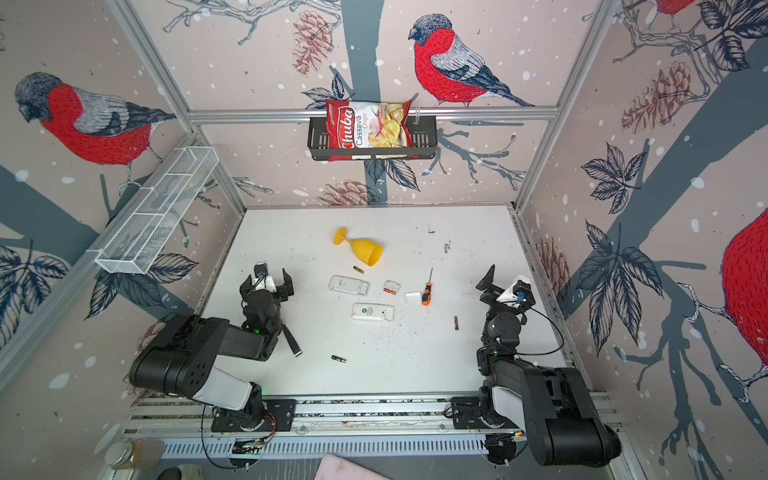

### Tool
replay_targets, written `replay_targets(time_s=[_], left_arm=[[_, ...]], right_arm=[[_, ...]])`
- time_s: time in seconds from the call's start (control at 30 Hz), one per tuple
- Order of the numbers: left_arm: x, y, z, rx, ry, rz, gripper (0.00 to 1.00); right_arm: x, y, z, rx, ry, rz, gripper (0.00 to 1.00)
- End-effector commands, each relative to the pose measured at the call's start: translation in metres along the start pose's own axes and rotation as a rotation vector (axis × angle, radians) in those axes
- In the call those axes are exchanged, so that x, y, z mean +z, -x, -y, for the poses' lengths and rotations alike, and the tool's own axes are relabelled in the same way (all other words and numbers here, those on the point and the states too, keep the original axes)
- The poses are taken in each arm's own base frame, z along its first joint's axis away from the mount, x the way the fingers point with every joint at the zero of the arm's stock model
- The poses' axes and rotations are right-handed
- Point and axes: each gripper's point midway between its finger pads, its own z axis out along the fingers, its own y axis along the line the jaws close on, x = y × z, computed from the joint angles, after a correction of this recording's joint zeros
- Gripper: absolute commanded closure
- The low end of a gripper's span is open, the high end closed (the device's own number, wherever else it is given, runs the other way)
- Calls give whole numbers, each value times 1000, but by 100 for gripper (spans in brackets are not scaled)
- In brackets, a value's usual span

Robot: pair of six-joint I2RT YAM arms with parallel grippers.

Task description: Unload the batteries from the remote control

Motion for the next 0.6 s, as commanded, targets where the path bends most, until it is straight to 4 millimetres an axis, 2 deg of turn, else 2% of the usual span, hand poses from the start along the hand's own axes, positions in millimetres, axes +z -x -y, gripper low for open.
replay_targets(time_s=[0.0, 0.07, 0.17, 0.3, 0.4, 0.57], left_arm=[[-14, 28, -8, -93, -2, 163, 3], [-18, 30, -5, -65, -6, 193, 3], [0, 21, 7, -40, -42, 100, 3], [8, 18, 11, -42, -78, 76, 3], [24, 12, 17, -63, -159, 14, 3], [23, 14, 16, -70, -170, 23, 3]], right_arm=[[-15, -10, -4, -70, 21, -1, 1], [-15, -9, -9, -95, 26, 13, 0], [-15, -10, -6, -91, 3, 10, 0], [-19, -13, -9, -107, 3, 5, 0], [-18, -17, -23, -180, 18, 10, 1], [-11, -22, -24, -189, 0, -2, 0]])
